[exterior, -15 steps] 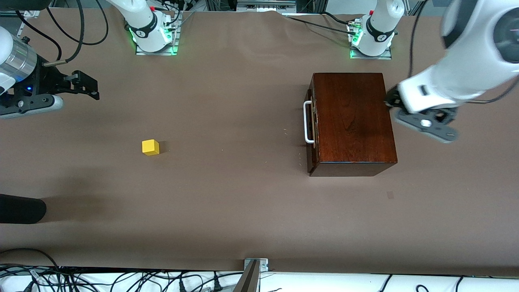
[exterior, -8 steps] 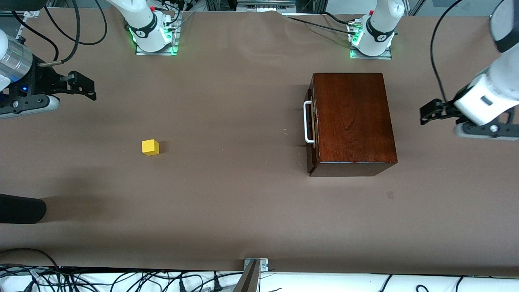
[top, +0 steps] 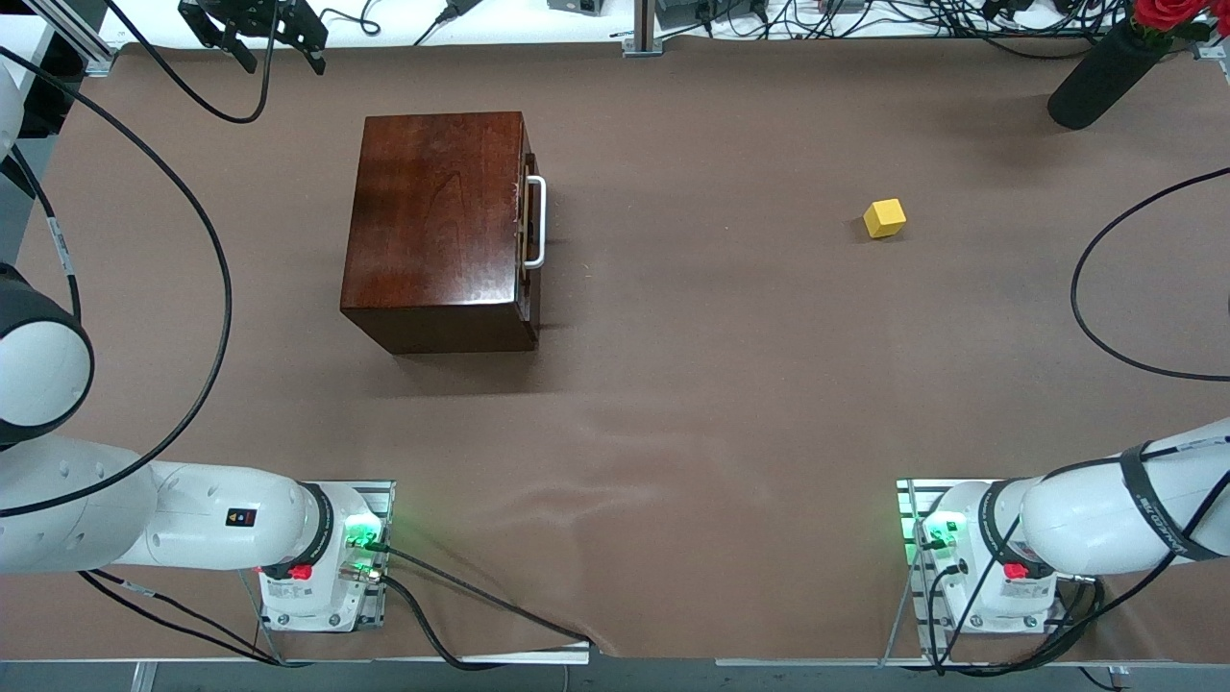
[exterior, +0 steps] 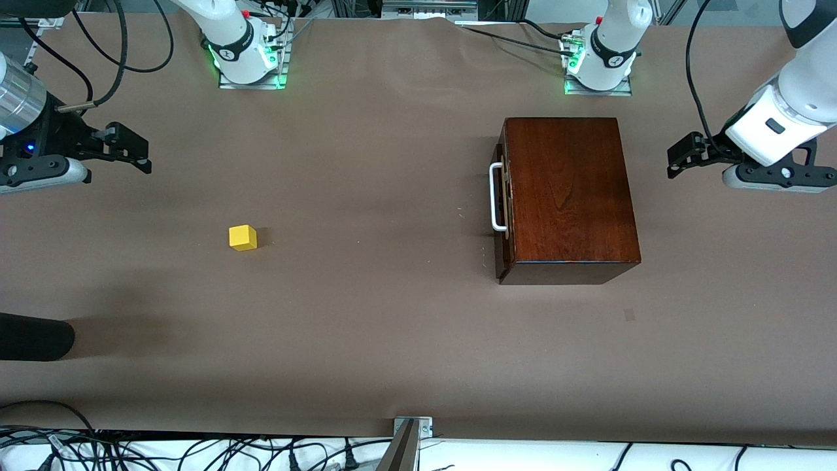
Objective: Open drawer, take yellow block, close drawer
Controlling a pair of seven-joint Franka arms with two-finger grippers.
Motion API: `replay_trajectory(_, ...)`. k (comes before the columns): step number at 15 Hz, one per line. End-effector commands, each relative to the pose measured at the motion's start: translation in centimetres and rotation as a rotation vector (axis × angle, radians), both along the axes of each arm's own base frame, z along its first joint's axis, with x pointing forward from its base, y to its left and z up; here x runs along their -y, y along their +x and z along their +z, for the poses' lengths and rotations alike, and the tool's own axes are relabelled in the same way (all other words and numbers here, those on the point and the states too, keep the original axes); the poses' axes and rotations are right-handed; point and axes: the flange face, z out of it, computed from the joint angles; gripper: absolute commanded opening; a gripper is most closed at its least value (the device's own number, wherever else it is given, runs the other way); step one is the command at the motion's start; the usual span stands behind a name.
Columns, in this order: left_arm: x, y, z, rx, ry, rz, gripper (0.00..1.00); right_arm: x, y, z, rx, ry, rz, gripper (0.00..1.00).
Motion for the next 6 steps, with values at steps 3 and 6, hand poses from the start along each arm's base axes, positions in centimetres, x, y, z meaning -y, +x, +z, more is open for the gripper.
replay_trajectory(3, -0.3, -1.0, 0.1, 0.009, -0.004, 0.013, 1.00, 0.5, 0.0, 0.1, 0.018, 0.007, -0.020, 1.00)
replay_trajectory(6, -0.3, -1.0, 0.1, 0.009, -0.004, 0.014, 1.00, 0.3, 1.1, -0.9, 0.042, 0.003, -0.016, 1.00)
